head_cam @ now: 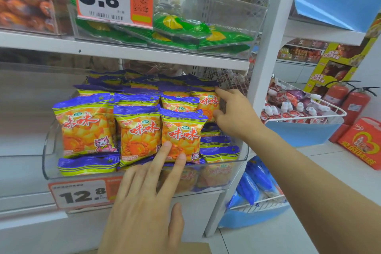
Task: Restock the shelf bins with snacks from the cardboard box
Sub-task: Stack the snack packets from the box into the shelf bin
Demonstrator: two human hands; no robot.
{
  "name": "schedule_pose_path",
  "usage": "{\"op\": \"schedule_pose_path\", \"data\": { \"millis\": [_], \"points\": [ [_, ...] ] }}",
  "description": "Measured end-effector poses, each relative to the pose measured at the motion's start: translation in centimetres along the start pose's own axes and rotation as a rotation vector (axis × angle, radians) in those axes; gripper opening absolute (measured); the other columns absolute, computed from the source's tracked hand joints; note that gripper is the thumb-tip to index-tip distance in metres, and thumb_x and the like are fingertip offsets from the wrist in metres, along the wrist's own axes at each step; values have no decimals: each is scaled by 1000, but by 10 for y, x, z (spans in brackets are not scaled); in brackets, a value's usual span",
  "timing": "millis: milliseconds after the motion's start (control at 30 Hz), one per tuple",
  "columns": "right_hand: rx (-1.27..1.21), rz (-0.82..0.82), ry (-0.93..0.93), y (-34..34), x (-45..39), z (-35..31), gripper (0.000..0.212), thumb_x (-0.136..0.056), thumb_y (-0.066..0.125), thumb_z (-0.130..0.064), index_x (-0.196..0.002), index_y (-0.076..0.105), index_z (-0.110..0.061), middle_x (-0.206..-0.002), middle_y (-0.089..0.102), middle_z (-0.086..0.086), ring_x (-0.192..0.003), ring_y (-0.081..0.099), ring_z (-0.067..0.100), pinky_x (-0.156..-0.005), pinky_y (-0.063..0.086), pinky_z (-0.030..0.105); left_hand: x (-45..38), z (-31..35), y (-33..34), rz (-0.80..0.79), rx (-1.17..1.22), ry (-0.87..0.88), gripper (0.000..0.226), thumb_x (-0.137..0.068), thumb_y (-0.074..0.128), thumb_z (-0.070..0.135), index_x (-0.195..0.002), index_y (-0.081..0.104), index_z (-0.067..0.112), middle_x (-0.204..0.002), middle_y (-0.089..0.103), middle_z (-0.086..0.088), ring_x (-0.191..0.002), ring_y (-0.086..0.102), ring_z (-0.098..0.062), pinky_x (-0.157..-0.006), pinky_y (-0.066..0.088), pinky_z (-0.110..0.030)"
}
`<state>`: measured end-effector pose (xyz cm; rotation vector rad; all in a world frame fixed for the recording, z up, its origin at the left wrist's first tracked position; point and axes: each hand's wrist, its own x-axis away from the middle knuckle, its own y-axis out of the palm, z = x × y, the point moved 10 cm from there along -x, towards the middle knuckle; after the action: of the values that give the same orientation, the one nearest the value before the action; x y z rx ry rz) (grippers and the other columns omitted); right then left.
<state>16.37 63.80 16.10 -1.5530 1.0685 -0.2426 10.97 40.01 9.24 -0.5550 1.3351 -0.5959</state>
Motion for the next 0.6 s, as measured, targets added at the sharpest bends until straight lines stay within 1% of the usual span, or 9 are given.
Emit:
{"op": "schedule_pose_path", "data": {
  "millis": [67, 167, 233, 267, 333, 400, 433, 500, 600],
  "points": [
    [-31, 53, 15, -5, 4, 2, 67, -92, 67, -19, -153, 39, -17, -134, 55, 15, -128, 49, 33, -107, 35, 35, 1, -1, 1, -12, 3, -3, 75, -68, 51, 34, -140, 56, 14, -151, 46, -13, -99, 49, -27, -91, 37, -41],
    [-112, 123, 44, -12, 14, 5, 76, -89, 73, -28, -154, 35, -16, -138, 58, 12, -129, 51, 30, -107, 40, 38, 2, -1, 3, -73, 73, -40, 74, -70, 50, 36, -141, 56, 17, -153, 43, -9, -101, 50, -24, -92, 37, -38],
    [-150, 151, 70, -15, 27, 8, 75, -89, 73, -29, -153, 36, -15, -140, 57, 10, -129, 53, 29, -107, 43, 39, 3, -6, 0, -64, 155, -92, 68, -73, 51, 36, -139, 55, 21, -153, 41, -5, -102, 56, -22, -90, 43, -36],
    [-166, 182, 73, -20, 35, 9, 70, -90, 72, -27, -150, 40, -15, -138, 59, 8, -127, 55, 27, -105, 44, 39, 3, -8, -5, -35, 215, -134, 62, -76, 51, 37, -137, 56, 23, -151, 40, -2, -102, 59, -20, -86, 48, -35],
    [-236, 307, 74, -40, 57, 9, 51, -89, 68, -19, -138, 53, -17, -127, 64, 3, -116, 61, 22, -100, 49, 39, 4, -13, -20, 62, 327, -219, 51, -81, 49, 37, -130, 58, 28, -146, 39, 4, -106, 58, -9, -74, 51, -26],
    [-347, 468, 63, -65, 85, 4, 33, -88, 65, -10, -118, 61, -20, -111, 67, -5, -101, 64, 14, -89, 55, 38, 3, -14, -38, 171, 392, -256, 41, -82, 48, 34, -121, 61, 29, -138, 42, 8, -114, 51, 3, -76, 45, -10],
    [-397, 538, 53, -75, 101, -1, 28, -87, 65, -6, -110, 61, -22, -104, 67, -7, -93, 64, 10, -83, 56, 34, 4, -14, -47, 224, 414, -258, 35, -83, 49, 30, -115, 62, 27, -132, 45, 9, -114, 49, 6, -81, 42, -6],
    [-509, 621, 35, -83, 133, -16, 28, -87, 65, -1, -99, 60, -26, -95, 67, -11, -82, 64, 8, -70, 52, 24, 8, -13, -59, 269, 458, -248, 25, -84, 50, 22, -104, 63, 20, -117, 50, 8, -104, 55, 2, -87, 38, -5],
    [-632, 580, -38, -57, 177, -48, 30, -87, 66, 2, -92, 59, -28, -88, 66, -9, -74, 64, 13, -64, 48, 20, 38, -20, -46, 154, 499, -302, 16, -86, 51, 17, -98, 60, 22, -98, 53, 13, -87, 54, -1, -79, 39, -8]
  ]
}}
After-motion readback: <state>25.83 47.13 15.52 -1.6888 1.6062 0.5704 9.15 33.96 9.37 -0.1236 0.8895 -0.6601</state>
